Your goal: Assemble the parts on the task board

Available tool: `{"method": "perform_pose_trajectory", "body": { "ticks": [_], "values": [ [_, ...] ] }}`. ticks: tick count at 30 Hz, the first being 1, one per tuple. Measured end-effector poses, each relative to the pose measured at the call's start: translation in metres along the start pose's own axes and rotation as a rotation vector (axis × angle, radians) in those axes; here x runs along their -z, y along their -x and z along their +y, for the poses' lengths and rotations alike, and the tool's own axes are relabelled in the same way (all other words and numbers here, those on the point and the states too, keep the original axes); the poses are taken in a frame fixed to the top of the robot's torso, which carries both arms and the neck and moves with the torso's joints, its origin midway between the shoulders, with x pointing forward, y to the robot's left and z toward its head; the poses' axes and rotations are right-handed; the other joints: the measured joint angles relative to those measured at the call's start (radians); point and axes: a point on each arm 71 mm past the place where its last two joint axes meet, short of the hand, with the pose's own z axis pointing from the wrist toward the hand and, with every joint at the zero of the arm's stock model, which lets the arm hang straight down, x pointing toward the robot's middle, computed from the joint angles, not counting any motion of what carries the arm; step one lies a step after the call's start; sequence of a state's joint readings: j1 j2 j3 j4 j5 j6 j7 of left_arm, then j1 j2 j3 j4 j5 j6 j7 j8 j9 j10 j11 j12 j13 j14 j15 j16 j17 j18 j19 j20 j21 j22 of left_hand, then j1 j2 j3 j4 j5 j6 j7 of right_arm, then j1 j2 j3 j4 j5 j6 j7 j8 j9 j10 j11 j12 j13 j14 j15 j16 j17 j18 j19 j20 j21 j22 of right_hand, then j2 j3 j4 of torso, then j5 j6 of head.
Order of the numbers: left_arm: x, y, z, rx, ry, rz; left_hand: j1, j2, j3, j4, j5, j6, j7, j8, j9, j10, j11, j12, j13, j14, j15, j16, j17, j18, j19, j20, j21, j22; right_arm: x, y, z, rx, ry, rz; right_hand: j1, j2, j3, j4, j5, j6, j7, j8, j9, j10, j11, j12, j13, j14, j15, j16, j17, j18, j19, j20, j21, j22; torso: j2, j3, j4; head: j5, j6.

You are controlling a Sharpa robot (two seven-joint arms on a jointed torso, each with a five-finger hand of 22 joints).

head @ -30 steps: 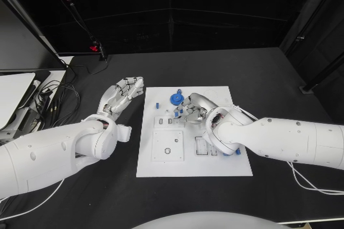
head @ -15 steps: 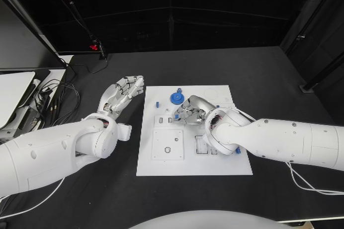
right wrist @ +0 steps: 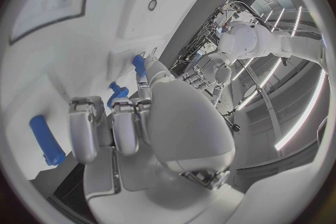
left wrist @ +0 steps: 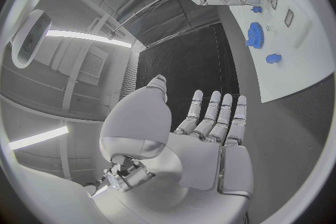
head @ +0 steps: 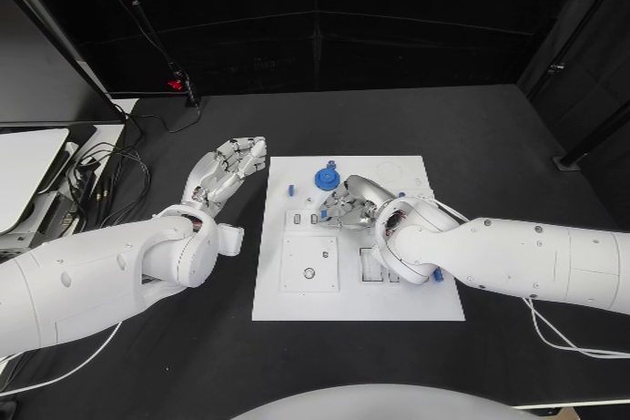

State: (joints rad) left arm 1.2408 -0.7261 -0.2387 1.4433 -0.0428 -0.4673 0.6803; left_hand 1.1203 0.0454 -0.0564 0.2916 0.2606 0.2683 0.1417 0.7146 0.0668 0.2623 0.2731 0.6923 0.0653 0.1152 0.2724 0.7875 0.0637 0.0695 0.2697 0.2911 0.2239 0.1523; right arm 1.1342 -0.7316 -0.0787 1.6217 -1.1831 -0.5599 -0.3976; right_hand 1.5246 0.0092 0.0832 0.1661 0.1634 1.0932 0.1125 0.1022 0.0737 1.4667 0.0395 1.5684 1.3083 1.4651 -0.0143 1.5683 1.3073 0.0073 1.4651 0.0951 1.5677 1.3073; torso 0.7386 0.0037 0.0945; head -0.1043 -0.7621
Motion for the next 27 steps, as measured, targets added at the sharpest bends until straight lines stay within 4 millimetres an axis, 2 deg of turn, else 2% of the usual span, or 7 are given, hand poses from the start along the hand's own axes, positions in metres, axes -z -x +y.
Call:
{"method": "perform_pose_trajectory", "body": {
  "ticks": [11, 16, 20, 21, 24, 27],
  "values": [
    [-0.0001, -0.0004, 0.0000, 0.000, 0.000, 0.001, 0.004, 0.004, 0.000, 0.000, 0.004, 0.000, 0.000, 0.000, 0.000, 0.000, 0.000, 0.000, 0.000, 0.000, 0.000, 0.000, 0.000, 0.000, 0.000, 0.000, 0.000, 0.000, -0.0012, -0.0017, 0.0000, 0.008, -0.005, 0.013, -0.005, -0.005, 0.000, 0.000, -0.002, -0.002, 0.002, -0.003, 0.000, 0.000, 0.000, 0.000, 0.000, 0.000, 0.000, 0.000, 0.001, 0.000, 0.000, 0.000, 0.000, 0.000, 0.000, -0.0002, 0.0006, -0.004, -0.003],
    [0.0000, 0.0000, 0.0000, 0.000, 0.000, 0.000, 0.008, 0.008, 0.000, 0.000, 0.004, 0.000, 0.000, 0.000, 0.000, 0.000, 0.000, 0.000, 0.000, 0.000, 0.000, 0.000, 0.000, 0.000, 0.000, 0.000, 0.000, 0.000, -0.0015, -0.0023, 0.0010, 0.011, -0.004, 0.016, -0.010, -0.010, -0.002, -0.009, -0.008, -0.018, 0.003, -0.019, -0.004, -0.003, 0.003, 0.000, 0.000, 0.000, 0.000, 0.000, 0.001, 0.000, 0.004, 0.004, 0.000, 0.000, 0.000, 0.0000, 0.0011, -0.004, -0.004],
    [0.0000, 0.0000, 0.0000, 0.000, 0.000, 0.000, 0.008, 0.008, 0.000, 0.000, 0.004, 0.000, 0.000, 0.000, 0.000, 0.000, 0.000, 0.000, 0.000, 0.000, 0.000, 0.000, 0.000, 0.000, 0.000, 0.000, 0.000, 0.000, -0.0015, -0.0022, 0.0011, 0.014, -0.004, 0.015, -0.025, -0.027, -0.007, -0.018, -0.025, -0.053, 0.007, -0.037, -0.007, 0.000, 0.007, 0.000, 0.000, 0.000, 0.007, 0.000, 0.001, 0.000, 0.000, 0.007, 0.000, 0.000, 0.000, 0.0001, 0.0011, -0.004, -0.005],
    [0.0000, 0.0000, 0.0000, 0.000, 0.000, 0.000, 0.008, 0.008, 0.000, 0.000, 0.004, 0.000, 0.000, 0.000, 0.000, 0.000, 0.000, 0.000, 0.000, 0.000, 0.000, 0.000, 0.000, 0.000, 0.000, 0.000, 0.000, 0.000, -0.0014, -0.0023, 0.0012, 0.015, -0.004, 0.015, -0.023, -0.039, -0.010, -0.021, -0.029, -0.062, 0.007, -0.038, -0.009, 0.000, 0.007, 0.000, 0.000, 0.000, 0.007, 0.000, 0.001, 0.000, 0.000, 0.007, 0.000, 0.000, 0.000, 0.0001, 0.0011, -0.004, -0.005],
    [0.0000, -0.0001, 0.0000, 0.000, 0.000, 0.000, 0.008, 0.008, 0.000, 0.000, 0.006, 0.000, 0.000, 0.000, 0.000, 0.000, 0.000, 0.000, 0.000, 0.000, 0.000, 0.000, 0.000, 0.000, 0.000, 0.000, 0.000, 0.000, -0.0011, -0.0026, 0.0013, 0.019, -0.004, 0.017, -0.025, -0.055, -0.011, -0.022, -0.046, -0.075, 0.008, -0.038, -0.009, 0.000, 0.007, 0.000, 0.000, 0.000, 0.007, 0.000, 0.001, 0.000, 0.000, 0.007, 0.000, 0.000, 0.000, 0.0001, 0.0006, -0.004, -0.005],
    [-0.0001, -0.0001, 0.0001, 0.000, 0.000, 0.000, 0.008, 0.008, 0.000, 0.000, 0.008, 0.000, 0.000, 0.000, 0.000, 0.000, 0.000, 0.000, 0.000, 0.000, 0.000, 0.000, 0.000, 0.000, 0.000, 0.000, 0.000, 0.000, -0.0007, -0.0026, 0.0011, 0.022, -0.004, 0.018, -0.028, -0.058, -0.014, -0.019, -0.059, -0.087, 0.010, -0.038, -0.009, 0.000, 0.007, 0.000, 0.000, 0.000, 0.007, 0.000, 0.001, 0.000, 0.000, 0.007, 0.000, 0.000, 0.000, 0.0001, 0.0005, -0.006, -0.004]
  ]
}}
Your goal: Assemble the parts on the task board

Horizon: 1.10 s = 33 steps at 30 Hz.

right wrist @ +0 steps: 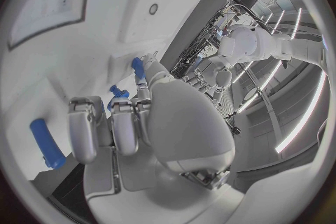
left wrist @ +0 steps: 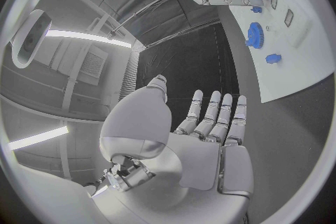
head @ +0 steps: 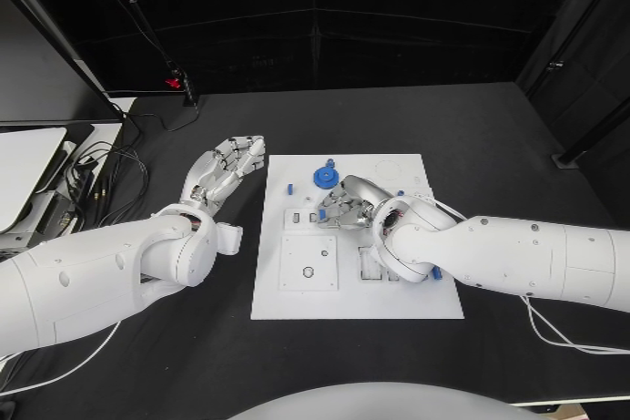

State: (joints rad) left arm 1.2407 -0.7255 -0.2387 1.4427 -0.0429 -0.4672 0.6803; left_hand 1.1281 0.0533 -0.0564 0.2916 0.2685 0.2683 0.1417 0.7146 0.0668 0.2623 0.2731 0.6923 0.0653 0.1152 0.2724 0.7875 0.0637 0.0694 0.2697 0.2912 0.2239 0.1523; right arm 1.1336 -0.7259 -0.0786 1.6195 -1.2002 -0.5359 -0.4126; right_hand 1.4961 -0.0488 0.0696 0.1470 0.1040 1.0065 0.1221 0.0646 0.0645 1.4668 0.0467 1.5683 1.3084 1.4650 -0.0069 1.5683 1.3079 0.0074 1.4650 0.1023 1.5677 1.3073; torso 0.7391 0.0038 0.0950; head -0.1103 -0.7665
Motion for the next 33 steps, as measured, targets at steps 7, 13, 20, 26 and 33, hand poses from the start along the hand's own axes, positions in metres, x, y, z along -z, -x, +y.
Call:
{"method": "perform_pose_trajectory", "body": {
  "ticks": [7, 13, 20, 26, 33],
  "values": [
    [0.000, 0.000, 0.000, 0.000, 0.000, 0.000, 0.000, 0.000, 0.000, 0.000, 0.000, 0.000, 0.000, 0.000, 0.000, 0.000, 0.000, 0.000, 0.000, 0.000, 0.000, 0.000, 0.000, 0.000, 0.000, 0.000, 0.000, 0.000, 0.002, 0.000, -0.002, 0.004, 0.000, 0.002, -0.019, -0.035, -0.003, 0.015, -0.039, -0.033, 0.001, 0.000, 0.000, 0.000, 0.000, 0.000, 0.000, 0.000, 0.000, 0.000, 0.000, 0.000, 0.000, 0.000, 0.000, 0.000, 0.000, -0.0001, -0.0001, -0.002, 0.000],
    [0.000, 0.001, 0.000, -0.001, 0.000, -0.001, 0.000, 0.000, 0.000, 0.000, 0.000, 0.000, 0.000, 0.000, 0.000, 0.000, 0.000, 0.000, 0.000, 0.000, 0.000, 0.000, 0.000, 0.000, 0.000, 0.000, 0.000, 0.000, 0.002, -0.001, -0.002, 0.005, 0.003, 0.000, -0.039, -0.081, -0.010, 0.058, -0.047, -0.067, 0.003, 0.000, 0.000, 0.000, 0.000, 0.000, 0.000, 0.000, 0.000, 0.000, 0.000, 0.000, 0.000, 0.000, 0.000, 0.000, -0.001, -0.0006, 0.0000, -0.002, -0.002],
    [0.000, 0.000, 0.000, 0.000, 0.000, 0.000, 0.004, 0.004, 0.000, 0.000, 0.000, 0.000, 0.000, 0.000, 0.000, 0.000, 0.000, 0.000, 0.000, 0.000, 0.000, 0.000, 0.000, 0.000, 0.000, 0.000, 0.000, 0.000, 0.003, 0.001, 0.000, 0.003, 0.019, -0.021, -0.053, -0.124, -0.043, 0.124, -0.052, -0.142, 0.010, 0.000, -0.003, 0.000, 0.000, 0.000, 0.000, 0.000, 0.000, 0.000, 0.000, 0.000, 0.000, 0.000, 0.000, 0.000, -0.001, -0.0004, 0.0001, -0.001, 0.000],
    [0.000, 0.001, 0.000, -0.001, 0.000, -0.001, 0.004, 0.004, -0.003, -0.003, 0.004, 0.000, 0.000, 0.000, 0.000, 0.000, 0.000, 0.000, 0.000, 0.000, 0.000, 0.000, 0.000, 0.000, 0.000, 0.000, 0.004, 0.002, 0.009, 0.009, -0.001, -0.012, 0.057, -0.089, -0.081, -0.162, -0.098, 0.151, -0.052, -0.434, 0.030, -0.014, -0.016, 0.000, 0.011, 0.000, 0.000, 0.004, 0.004, 0.000, 0.000, 0.000, 0.003, 0.003, 0.000, 0.000, -0.001, 0.0005, 0.0001, 0.003, 0.002],
    [0.001, 0.003, 0.000, -0.013, -0.006, 0.005, 0.012, 0.012, -0.039, 0.001, 0.004, 0.000, 0.000, 0.000, 0.000, 0.051, -0.009, 0.034, 0.001, 0.052, -0.011, 0.036, 0.005, 0.011, 0.141, -0.001, 0.128, 0.072, 0.024, 0.031, -0.004, -0.092, 0.125, -0.179, -0.136, -0.096, -0.080, 0.148, -0.039, -0.320, 0.039, 0.008, 0.001, 0.000, 0.022, 0.000, 0.000, 0.002, 0.016, 0.000, 0.000, 0.000, 0.001, 0.013, 0.000, 0.000, -0.004, 0.0014, -0.0002, 0.006, 0.004]
  ]
}}
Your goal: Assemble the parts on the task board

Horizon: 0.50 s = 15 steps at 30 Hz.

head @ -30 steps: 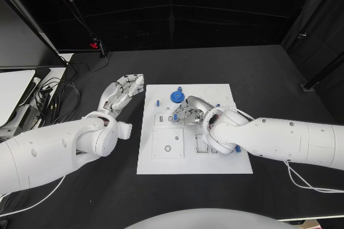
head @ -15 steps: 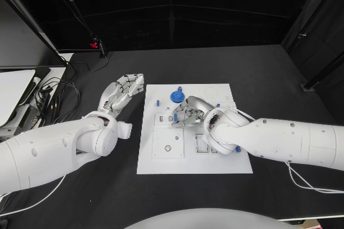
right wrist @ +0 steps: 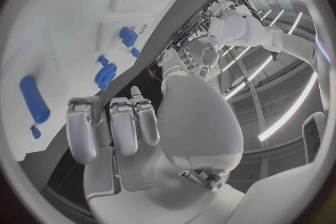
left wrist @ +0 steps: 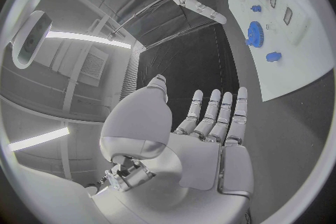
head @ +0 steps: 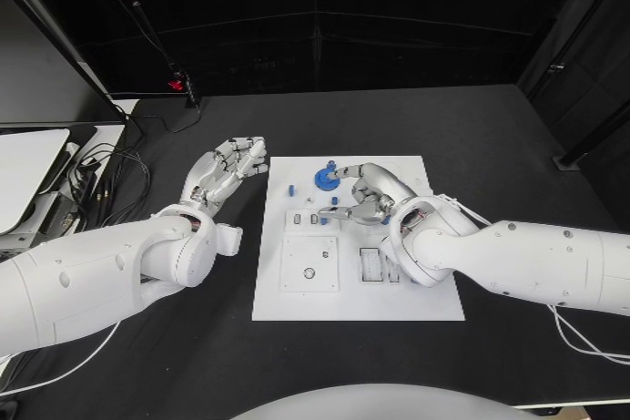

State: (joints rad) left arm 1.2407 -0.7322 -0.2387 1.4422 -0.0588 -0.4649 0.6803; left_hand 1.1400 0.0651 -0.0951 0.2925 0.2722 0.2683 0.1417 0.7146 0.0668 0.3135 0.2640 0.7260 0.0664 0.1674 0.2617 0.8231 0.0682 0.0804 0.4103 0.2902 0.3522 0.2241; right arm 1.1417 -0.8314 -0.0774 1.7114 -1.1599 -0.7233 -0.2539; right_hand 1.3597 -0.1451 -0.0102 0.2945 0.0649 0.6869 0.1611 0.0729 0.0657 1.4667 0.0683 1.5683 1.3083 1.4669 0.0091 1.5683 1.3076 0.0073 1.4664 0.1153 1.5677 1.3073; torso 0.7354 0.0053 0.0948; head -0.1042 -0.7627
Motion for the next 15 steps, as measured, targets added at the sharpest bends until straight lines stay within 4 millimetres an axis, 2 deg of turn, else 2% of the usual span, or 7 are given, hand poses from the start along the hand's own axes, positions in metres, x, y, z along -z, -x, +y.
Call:
{"method": "perform_pose_trajectory", "body": {
  "ticks": [1, 5, 7, 9, 12, 14, 15],
  "values": [
    [0.000, 0.000, 0.000, -0.005, -0.003, 0.003, 0.000, 0.000, -0.010, -0.001, 0.000, 0.000, 0.000, 0.000, 0.000, 0.026, -0.003, 0.014, 0.002, 0.030, -0.005, 0.016, 0.004, 0.005, 0.023, -0.001, 0.018, 0.008, 0.001, 0.004, 0.000, -0.023, 0.004, -0.009, -0.003, 0.028, 0.009, -0.004, 0.014, 0.049, 0.002, 0.013, 0.006, 0.000, 0.008, 0.000, 0.000, 0.000, 0.004, 0.000, 0.000, 0.000, -0.003, 0.003, 0.000, 0.000, -0.001, 0.0002, 0.0001, -0.001, 0.001],
    [0.000, 0.001, -0.004, -0.034, -0.024, 0.021, -0.003, 0.002, -0.043, 0.000, 0.000, -0.016, -0.001, 0.000, 0.000, 0.138, -0.023, 0.065, 0.016, 0.158, -0.032, 0.085, 0.030, 0.039, 0.089, -0.004, 0.070, 0.032, 0.004, 0.019, -0.004, -0.140, -0.004, -0.024, -0.033, 0.065, -0.002, -0.011, 0.069, 0.103, 0.022, 0.051, 0.017, -0.001, 0.035, 0.000, 0.000, -0.002, 0.028, 0.000, 0.000, 0.000, 0.000, 0.021, -0.024, 0.000, -0.005, 0.0013, 0.0001, -0.001, 0.000],
    [-0.001, 0.003, -0.011, -0.069, -0.054, 0.042, -0.020, 0.004, -0.069, 0.000, 0.000, -0.034, -0.002, 0.008, 0.000, 0.277, -0.060, 0.114, 0.038, 0.290, -0.074, 0.147, 0.069, 0.075, 0.161, -0.008, 0.134, 0.061, 0.005, 0.027, -0.012, -0.239, -0.030, -0.022, -0.033, 0.105, -0.022, -0.009, 0.098, 0.114, 0.033, 0.085, 0.023, -0.002, 0.041, 0.000, 0.000, -0.002, 0.041, 0.000, 0.000, 0.001, -0.001, 0.038, -0.064, 0.000, -0.009, 0.0021, -0.0002, 0.000, -0.003],
    [-0.002, 0.004, -0.018, -0.096, -0.076, 0.058, -0.027, 0.005, -0.082, 0.000, 0.000, -0.034, -0.002, 0.012, 0.000, 0.367, -0.084, 0.149, 0.061, 0.383, -0.101, 0.190, 0.097, 0.090, 0.223, -0.018, 0.185, 0.085, 0.006, 0.032, -0.018, -0.301, -0.047, -0.016, -0.044, 0.117, -0.036, -0.008, 0.106, 0.114, 0.033, 0.099, 0.025, -0.003, 0.043, 0.000, 0.000, -0.002, 0.041, 0.000, 0.000, 0.016, -0.003, 0.042, -0.093, 0.000, -0.012, 0.0027, -0.0009, 0.000, -0.005],
    [-0.005, 0.006, -0.030, -0.158, -0.108, 0.095, -0.028, 0.004, -0.097, 0.000, 0.005, -0.012, -0.002, 0.016, 0.000, 0.574, -0.132, 0.246, 0.141, 0.583, -0.162, 0.284, 0.172, 0.090, 0.354, -0.064, 0.306, 0.149, 0.008, 0.040, -0.031, -0.418, -0.069, 0.001, -0.092, 0.165, -0.074, -0.005, 0.111, 0.093, 0.037, 0.127, 0.026, 0.000, 0.046, 0.000, 0.000, -0.002, 0.041, 0.000, 0.000, 0.046, -0.074, 0.048, -0.182, 0.000, -0.017, 0.0046, -0.0029, 0.002, -0.008],
    [-0.007, 0.006, -0.038, -0.197, -0.113, 0.120, -0.028, 0.004, -0.106, -0.009, 0.011, 0.023, 0.000, 0.016, 0.000, 0.714, -0.153, 0.353, 0.268, 0.709, -0.195, 0.365, 0.246, 0.090, 0.426, -0.103, 0.406, 0.209, 0.009, 0.045, -0.037, -0.478, -0.071, 0.010, -0.129, 0.184, -0.096, -0.004, 0.111, 0.084, 0.036, 0.141, 0.026, 0.000, 0.046, 0.000, 0.000, -0.002, 0.041, 0.000, 0.000, 0.055, -0.108, 0.048, -0.224, 0.000, -0.021, 0.0065, -0.0041, 0.006, -0.010],
    [-0.009, 0.006, -0.041, -0.217, -0.111, 0.132, -0.027, 0.003, -0.108, -0.006, 0.011, 0.043, 0.001, 0.015, -0.001, 0.807, -0.157, 0.440, 0.434, 0.772, -0.203, 0.410, 0.315, 0.090, 0.446, -0.113, 0.447, 0.235, 0.010, 0.047, -0.040, -0.505, -0.070, 0.013, -0.158, 0.197, -0.111, -0.004, 0.111, 0.074, 0.036, 0.149, 0.026, 0.000, 0.046, 0.000, 0.000, -0.002, 0.041, 0.000, 0.000, 0.055, -0.128, 0.048, -0.248, 0.000, -0.022, 0.0076, -0.0048, 0.008, -0.010]
  ]
}}
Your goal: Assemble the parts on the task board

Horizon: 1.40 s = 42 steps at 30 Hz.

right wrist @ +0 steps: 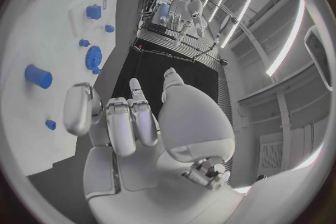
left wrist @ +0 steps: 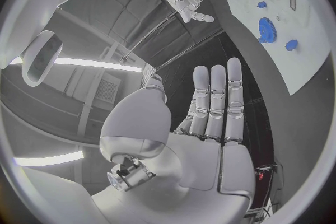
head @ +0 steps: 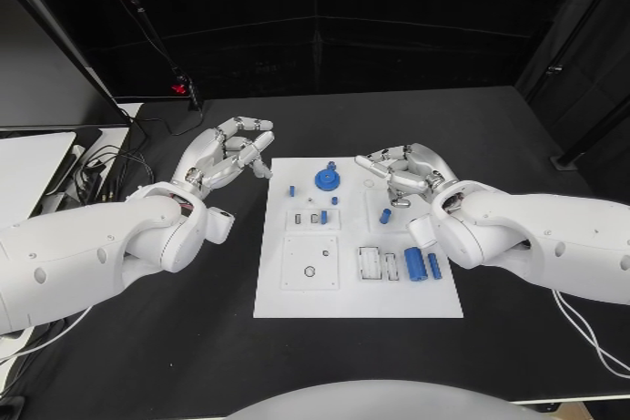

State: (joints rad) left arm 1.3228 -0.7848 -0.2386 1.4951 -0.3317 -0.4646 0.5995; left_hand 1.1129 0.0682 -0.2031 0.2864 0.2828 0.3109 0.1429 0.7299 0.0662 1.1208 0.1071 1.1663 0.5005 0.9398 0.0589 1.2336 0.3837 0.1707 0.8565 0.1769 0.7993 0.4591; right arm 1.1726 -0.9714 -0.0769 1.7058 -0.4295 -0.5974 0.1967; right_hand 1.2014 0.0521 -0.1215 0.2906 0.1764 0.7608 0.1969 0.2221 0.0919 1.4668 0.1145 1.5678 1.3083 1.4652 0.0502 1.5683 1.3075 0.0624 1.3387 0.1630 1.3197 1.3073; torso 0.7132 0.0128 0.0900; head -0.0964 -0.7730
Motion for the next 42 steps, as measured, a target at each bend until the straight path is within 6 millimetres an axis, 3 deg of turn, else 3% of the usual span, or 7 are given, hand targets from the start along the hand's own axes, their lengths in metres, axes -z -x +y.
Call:
{"method": "perform_pose_trajectory", "body": {
  "ticks": [3, 6, 10, 21, 26, 34, 42],
  "values": [
    [-0.006, 0.004, -0.011, -0.065, 0.019, 0.045, 0.009, -0.009, -0.001, 0.001, 0.004, 0.059, 0.005, -0.028, -0.002, 0.266, -0.005, 0.263, 0.605, 0.293, -0.015, 0.195, 0.511, 0.000, 0.079, -0.020, 0.196, 0.179, 0.001, 0.009, -0.003, -0.076, 0.011, 0.014, -0.050, 0.024, -0.034, 0.001, 0.000, -0.022, -0.004, 0.018, 0.000, 0.000, 0.000, -0.021, 0.000, 0.000, 0.000, 0.000, 0.000, 0.015, -0.040, 0.000, -0.052, 0.000, -0.006, 0.0034, -0.0033, 0.010, -0.004],
    [-0.012, 0.006, -0.019, -0.119, 0.049, 0.088, 0.016, -0.016, 0.002, 0.004, 0.008, 0.108, 0.009, -0.070, -0.002, 0.338, 0.000, 0.386, 0.794, 0.491, -0.010, 0.306, 0.879, -0.049, 0.227, -0.023, 0.451, 0.505, 0.001, 0.014, -0.004, -0.127, 0.026, 0.026, -0.066, 0.034, -0.054, 0.001, 0.000, -0.036, -0.004, 0.034, 0.000, 0.000, 0.000, -0.039, 0.000, 0.000, 0.000, -0.007, 0.000, 0.031, -0.069, 0.002, -0.092, 0.000, -0.011, 0.0063, -0.0077, 0.021, -0.007],
    [-0.021, 0.005, -0.027, -0.189, 0.108, 0.157, 0.007, -0.034, 0.011, 0.006, 0.008, 0.160, 0.014, -0.106, 0.000, 0.346, 0.013, 0.401, 0.808, 0.526, 0.010, 0.336, 0.924, -0.103, 0.421, -0.005, 0.647, 0.813, 0.001, 0.017, -0.005, -0.175, 0.040, 0.038, -0.066, 0.034, -0.063, 0.000, -0.005, -0.045, -0.005, 0.045, 0.000, 0.000, 0.000, -0.052, 0.000, 0.000, 0.000, -0.022, 0.000, 0.031, -0.085, 0.003, -0.124, 0.000, -0.016, 0.0105, -0.0137, 0.037, -0.008],
    [-0.038, -0.013, -0.014, -0.318, 0.362, 0.375, -0.011, -0.052, 0.035, 0.006, -0.008, 0.293, 0.029, -0.097, 0.026, 0.343, 0.019, 0.401, 0.808, 0.524, 0.020, 0.336, 0.925, -0.157, 0.605, 0.016, 0.768, 0.849, 0.000, 0.018, -0.003, -0.246, 0.080, 0.057, -0.134, 0.054, -0.119, 0.003, -0.026, -0.072, -0.011, 0.083, 0.001, -0.003, 0.004, -0.058, 0.000, 0.000, 0.000, -0.029, 0.000, 0.031, -0.094, 0.001, -0.143, 0.000, -0.019, 0.0144, -0.0203, 0.044, -0.008],
    [-0.044, -0.024, -0.005, -0.361, 0.487, 0.474, -0.011, -0.052, 0.040, 0.007, -0.003, 0.336, 0.014, -0.021, 0.083, 0.345, -0.005, 0.401, 0.808, 0.526, 0.003, 0.336, 0.924, -0.157, 0.610, 0.003, 0.768, 0.849, 0.000, 0.021, -0.003, -0.273, 0.095, 0.050, -0.150, 0.057, -0.141, 0.001, -0.026, -0.080, -0.012, 0.106, 0.001, 0.000, 0.007, -0.057, 0.000, 0.000, 0.007, -0.002, 0.000, 0.030, -0.018, 0.006, -0.056, 0.000, -0.019, 0.0131, -0.0207, 0.041, -0.012],
    [-0.052, -0.044, 0.005, -0.426, 0.635, 0.598, -0.025, -0.033, 0.026, 0.007, -0.018, 0.278, -0.019, 0.226, 0.330, 0.346, -0.038, 0.401, 0.807, 0.526, -0.032, 0.336, 0.924, -0.157, 0.611, -0.028, 0.768, 0.849, -0.002, 0.028, -0.007, -0.297, 0.094, 0.022, -0.138, 0.075, -0.159, 0.002, -0.008, -0.097, -0.014, 0.167, 0.002, 0.000, 0.014, 0.000, 0.000, 0.000, 0.014, 0.000, 0.000, -0.056, 0.123, 0.014, 0.248, 0.000, -0.015, 0.0115, -0.0267, 0.049, -0.014],
    [-0.060, -0.060, 0.009, -0.479, 0.695, 0.667, -0.008, 0.035, 0.026, 0.007, -0.028, 0.310, -0.046, 0.268, 0.415, 0.347, -0.061, 0.401, 0.807, 0.527, -0.048, 0.336, 0.924, -0.157, 0.610, -0.043, 0.768, 0.849, -0.005, 0.029, -0.009, -0.309, 0.086, 0.012, -0.126, 0.087, -0.163, -0.002, 0.000, -0.104, -0.014, 0.181, 0.000, 0.000, 0.014, 0.000, 0.000, 0.003, 0.018, 0.000, 0.000, -0.056, 0.123, 0.014, 0.248, 0.000, -0.015, 0.0121, -0.0281, 0.051, -0.019]
  ]
}}
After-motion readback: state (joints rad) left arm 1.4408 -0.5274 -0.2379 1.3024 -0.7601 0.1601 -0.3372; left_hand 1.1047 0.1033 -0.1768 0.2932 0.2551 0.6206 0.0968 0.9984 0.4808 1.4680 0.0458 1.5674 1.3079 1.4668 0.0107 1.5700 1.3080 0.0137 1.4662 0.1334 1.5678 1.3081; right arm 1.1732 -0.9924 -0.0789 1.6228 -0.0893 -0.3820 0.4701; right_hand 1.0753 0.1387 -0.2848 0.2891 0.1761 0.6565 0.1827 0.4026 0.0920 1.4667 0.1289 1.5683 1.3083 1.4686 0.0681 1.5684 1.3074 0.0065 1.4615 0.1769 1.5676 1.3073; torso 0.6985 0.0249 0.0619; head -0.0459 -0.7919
